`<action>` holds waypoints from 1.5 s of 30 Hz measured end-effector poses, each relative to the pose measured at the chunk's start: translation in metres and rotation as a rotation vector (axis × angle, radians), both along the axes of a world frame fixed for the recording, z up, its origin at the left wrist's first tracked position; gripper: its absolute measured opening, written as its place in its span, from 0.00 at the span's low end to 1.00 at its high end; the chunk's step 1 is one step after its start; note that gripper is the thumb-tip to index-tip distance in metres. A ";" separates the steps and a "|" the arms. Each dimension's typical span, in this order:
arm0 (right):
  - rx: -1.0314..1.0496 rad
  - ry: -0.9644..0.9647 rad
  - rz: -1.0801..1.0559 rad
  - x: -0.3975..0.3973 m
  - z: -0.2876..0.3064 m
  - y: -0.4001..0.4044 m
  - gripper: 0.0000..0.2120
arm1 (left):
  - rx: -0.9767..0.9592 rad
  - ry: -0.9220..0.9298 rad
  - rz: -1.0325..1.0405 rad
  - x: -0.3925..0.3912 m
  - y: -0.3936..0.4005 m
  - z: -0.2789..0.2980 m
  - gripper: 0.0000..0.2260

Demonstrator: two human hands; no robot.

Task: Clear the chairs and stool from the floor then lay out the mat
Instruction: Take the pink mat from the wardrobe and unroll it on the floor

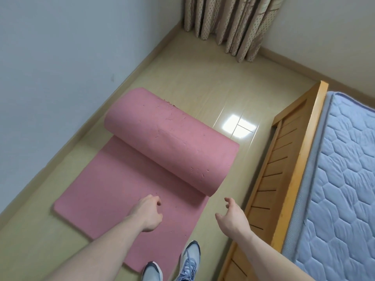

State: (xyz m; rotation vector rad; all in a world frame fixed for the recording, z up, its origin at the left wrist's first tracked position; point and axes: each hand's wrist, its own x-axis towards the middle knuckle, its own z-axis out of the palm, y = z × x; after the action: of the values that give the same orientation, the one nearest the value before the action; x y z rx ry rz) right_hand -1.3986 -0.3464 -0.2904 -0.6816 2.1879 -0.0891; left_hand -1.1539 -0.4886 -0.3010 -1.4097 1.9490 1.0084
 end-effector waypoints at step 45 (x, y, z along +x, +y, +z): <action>0.125 -0.348 -0.247 -0.132 -0.312 -0.087 0.18 | 0.219 0.038 0.859 -0.152 -0.016 -0.295 0.29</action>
State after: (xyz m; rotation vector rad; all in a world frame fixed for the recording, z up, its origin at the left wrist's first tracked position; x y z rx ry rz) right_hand -1.5302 -0.4334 -0.6022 -0.2964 1.9121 -0.1837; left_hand -1.3055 -0.5051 -0.5963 -2.1433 1.1650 1.5516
